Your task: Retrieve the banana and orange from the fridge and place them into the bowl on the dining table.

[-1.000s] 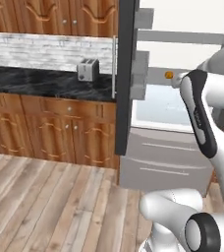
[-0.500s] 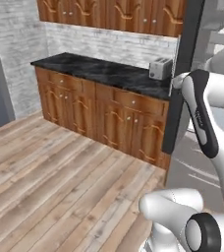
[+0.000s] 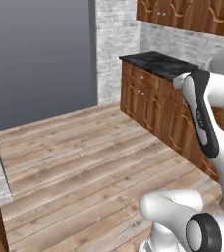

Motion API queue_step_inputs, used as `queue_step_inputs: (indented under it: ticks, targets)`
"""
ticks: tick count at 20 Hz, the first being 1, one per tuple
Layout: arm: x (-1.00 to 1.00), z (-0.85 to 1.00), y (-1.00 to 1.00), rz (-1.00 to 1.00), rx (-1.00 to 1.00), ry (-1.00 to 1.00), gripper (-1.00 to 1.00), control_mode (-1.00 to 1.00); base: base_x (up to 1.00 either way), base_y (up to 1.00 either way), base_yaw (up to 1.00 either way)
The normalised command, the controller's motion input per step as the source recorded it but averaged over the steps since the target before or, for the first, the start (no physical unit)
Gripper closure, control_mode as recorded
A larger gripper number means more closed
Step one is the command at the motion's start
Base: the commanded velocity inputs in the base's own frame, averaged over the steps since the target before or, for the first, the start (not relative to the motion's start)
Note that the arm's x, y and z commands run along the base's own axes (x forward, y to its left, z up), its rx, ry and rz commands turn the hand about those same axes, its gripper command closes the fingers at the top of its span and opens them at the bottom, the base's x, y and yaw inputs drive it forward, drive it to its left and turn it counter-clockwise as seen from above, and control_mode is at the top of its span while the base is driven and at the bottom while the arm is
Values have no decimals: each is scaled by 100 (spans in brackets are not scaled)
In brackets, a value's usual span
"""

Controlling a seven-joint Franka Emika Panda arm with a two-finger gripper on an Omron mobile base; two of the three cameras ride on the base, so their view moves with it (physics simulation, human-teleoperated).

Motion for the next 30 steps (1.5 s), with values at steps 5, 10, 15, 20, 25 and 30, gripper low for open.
queue_step_inputs:
  ticks: [5,10,15,20,25,30]
  targets:
    - [0,0,0,0,0,0,100,100,0,-24,66]
    - [0,0,0,0,0,0,100,100,-2,-20,67]
    - [0,0,0,0,0,0,100,100,-27,-9,75]
    - [0,0,0,0,0,0,100,100,-7,0,81]
    - [0,0,0,0,0,0,100,100,25,0,75]
    - [0,0,0,0,0,0,100,100,39,0,73]
